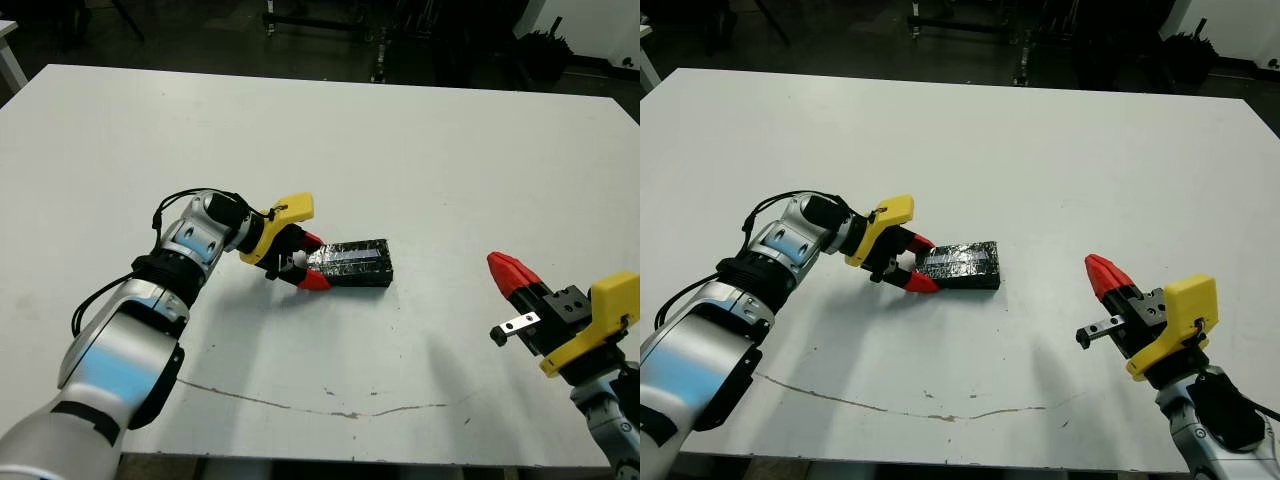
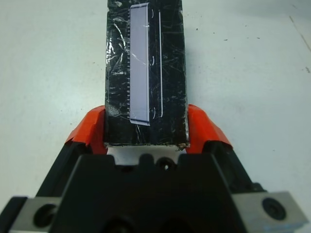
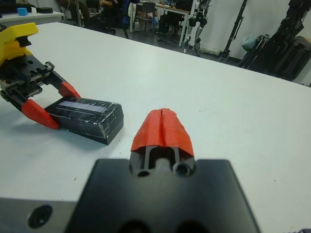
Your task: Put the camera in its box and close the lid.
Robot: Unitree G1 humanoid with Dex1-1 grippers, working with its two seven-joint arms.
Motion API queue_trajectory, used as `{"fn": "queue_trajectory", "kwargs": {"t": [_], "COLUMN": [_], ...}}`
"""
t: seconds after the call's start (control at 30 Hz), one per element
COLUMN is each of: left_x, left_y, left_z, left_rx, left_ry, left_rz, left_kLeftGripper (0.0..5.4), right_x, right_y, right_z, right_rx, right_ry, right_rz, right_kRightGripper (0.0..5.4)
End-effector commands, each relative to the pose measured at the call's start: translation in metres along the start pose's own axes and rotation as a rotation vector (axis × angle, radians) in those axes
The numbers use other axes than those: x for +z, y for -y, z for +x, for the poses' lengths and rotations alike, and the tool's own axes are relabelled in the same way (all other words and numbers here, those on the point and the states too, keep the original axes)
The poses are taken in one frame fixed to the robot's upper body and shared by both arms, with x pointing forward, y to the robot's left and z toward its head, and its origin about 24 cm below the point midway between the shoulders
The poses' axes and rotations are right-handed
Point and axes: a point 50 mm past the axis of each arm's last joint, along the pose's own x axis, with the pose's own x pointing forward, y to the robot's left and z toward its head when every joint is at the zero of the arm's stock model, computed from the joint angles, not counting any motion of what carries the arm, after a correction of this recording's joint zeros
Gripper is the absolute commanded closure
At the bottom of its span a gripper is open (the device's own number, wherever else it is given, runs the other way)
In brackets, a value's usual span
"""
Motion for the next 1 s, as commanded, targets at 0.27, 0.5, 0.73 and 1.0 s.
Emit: {"fn": "queue_trajectory", "kwargs": {"t": [0.27,0.5,0.73,1.0], "left_x": [0.011,0.016,0.013,0.002], "left_y": [0.011,0.014,0.013,0.015], "left_z": [0.036,0.045,0.044,0.045], "left_rx": [-0.124,-0.151,-0.144,-0.145], "left_ry": [-0.024,-0.074,-0.143,-0.197], "left_rz": [0.014,0.054,0.056,-0.041], "left_kLeftGripper": [2.23,2.23,2.23,2.23], "right_x": [0.0,0.001,0.001,0.0], "right_y": [0.002,0.002,0.0,-0.001], "right_z": [-0.001,0.0,0.001,0.001], "right_rx": [-0.002,0.0,0.008,0.002], "right_ry": [0.004,0.006,0.003,0.004], "right_rz": [-0.001,-0.003,0.003,-0.007], "right_kRightGripper": [5.4,5.4,5.4,5.4]}}
